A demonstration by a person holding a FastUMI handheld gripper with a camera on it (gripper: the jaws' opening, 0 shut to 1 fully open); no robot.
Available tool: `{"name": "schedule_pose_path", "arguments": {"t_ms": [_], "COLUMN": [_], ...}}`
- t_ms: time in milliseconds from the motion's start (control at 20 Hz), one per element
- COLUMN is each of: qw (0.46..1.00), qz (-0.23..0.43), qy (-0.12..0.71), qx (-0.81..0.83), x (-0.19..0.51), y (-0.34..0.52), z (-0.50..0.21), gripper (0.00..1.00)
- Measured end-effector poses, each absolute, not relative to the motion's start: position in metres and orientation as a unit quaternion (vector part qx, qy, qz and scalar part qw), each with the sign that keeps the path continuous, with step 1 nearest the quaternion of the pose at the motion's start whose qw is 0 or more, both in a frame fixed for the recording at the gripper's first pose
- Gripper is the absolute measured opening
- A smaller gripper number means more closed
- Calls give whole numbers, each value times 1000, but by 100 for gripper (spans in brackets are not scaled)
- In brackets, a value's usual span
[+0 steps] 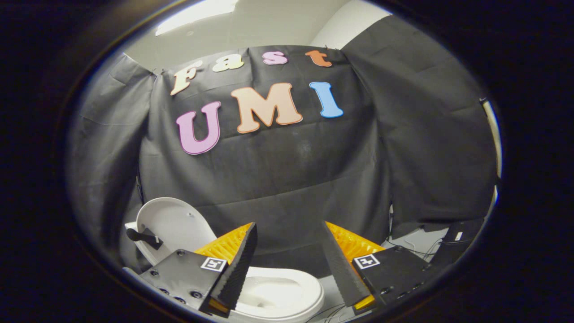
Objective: Open the toilet lid.
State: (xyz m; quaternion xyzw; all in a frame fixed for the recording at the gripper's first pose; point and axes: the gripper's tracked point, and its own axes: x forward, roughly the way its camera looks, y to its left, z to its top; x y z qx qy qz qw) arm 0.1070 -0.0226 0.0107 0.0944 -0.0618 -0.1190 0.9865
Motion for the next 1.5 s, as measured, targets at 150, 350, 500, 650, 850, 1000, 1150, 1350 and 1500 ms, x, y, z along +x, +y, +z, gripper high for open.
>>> {"name": "schedule_pose_path", "arguments": {"t_ms": [150,350,500,650,850,1000,1150,1350,1500], "qw": [988,992,996,998,997,998,998,999,998], "qz": [-112,-91,-76,-59,-46,-39,-38,-22,0], "qy": [-55,-34,-1,21,35,31,23,26,55], "qx": [92,84,47,-1,-57,-49,-37,-6,7], "x": [120,129,118,106,85,75,66,61,48], "y": [-28,-23,-17,-9,-10,-14,-15,-13,-6], "z": [6,-2,-10,-14,-16,-11,-9,-7,-21], "gripper": [88,88,88,88,88,88,88,88,88]}}
